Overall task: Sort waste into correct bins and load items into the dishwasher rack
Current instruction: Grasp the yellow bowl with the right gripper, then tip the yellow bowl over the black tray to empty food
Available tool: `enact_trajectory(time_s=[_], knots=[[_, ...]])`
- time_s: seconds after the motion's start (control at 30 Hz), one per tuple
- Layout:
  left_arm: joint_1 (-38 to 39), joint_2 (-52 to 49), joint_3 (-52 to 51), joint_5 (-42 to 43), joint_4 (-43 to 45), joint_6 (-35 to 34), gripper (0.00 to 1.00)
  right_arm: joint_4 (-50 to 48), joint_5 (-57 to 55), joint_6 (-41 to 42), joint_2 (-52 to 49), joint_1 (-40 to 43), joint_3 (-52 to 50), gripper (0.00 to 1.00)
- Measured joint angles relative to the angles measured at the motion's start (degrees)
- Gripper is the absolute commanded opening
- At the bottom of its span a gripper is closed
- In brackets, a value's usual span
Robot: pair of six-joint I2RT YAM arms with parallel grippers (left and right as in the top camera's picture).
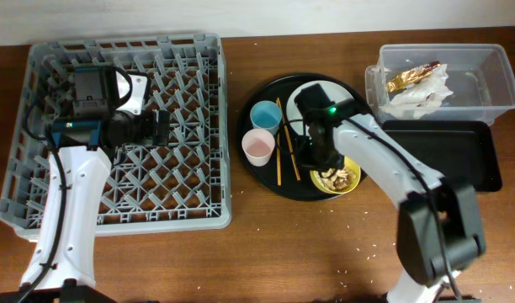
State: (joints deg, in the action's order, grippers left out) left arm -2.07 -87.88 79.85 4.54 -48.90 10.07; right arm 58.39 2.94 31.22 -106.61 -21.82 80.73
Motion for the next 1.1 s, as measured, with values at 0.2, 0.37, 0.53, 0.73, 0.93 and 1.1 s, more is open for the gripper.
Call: enact_trajectory(time_s=[0.2, 0.37, 0.53, 0.73, 0.93, 1.1], knots=[[0.0, 0.0, 0.0, 0.0, 0.0, 0.0, 1.00, 4.3, 11.3, -9.6, 15.0, 13.7, 4.5, 0.04], [0.0, 0.0, 0.0, 0.0, 0.0, 0.0, 0.99, 5.7, 26.6, -24.9, 16.7, 33.8, 4.6, 0.04], [0.0, 0.0, 0.0, 0.0, 0.0, 0.0, 0.99, 5.7, 41.2, -38.0, 10.7, 47.5, 4.2, 0.04], [0.0, 0.0, 0.0, 0.0, 0.0, 0.0, 0.99, 5.9, 57.3, -48.6, -0.2, 53.9, 2.4, 0.04], [0.0, 0.0, 0.0, 0.0, 0.0, 0.0, 0.99, 6.2, 68.2, -54.4, -5.4, 59.5, -0.3, 0.04], [0.0, 0.0, 0.0, 0.0, 0.0, 0.0, 0.99, 8.3, 77.9, -55.2, -5.4, 61.1, -0.3, 0.04]])
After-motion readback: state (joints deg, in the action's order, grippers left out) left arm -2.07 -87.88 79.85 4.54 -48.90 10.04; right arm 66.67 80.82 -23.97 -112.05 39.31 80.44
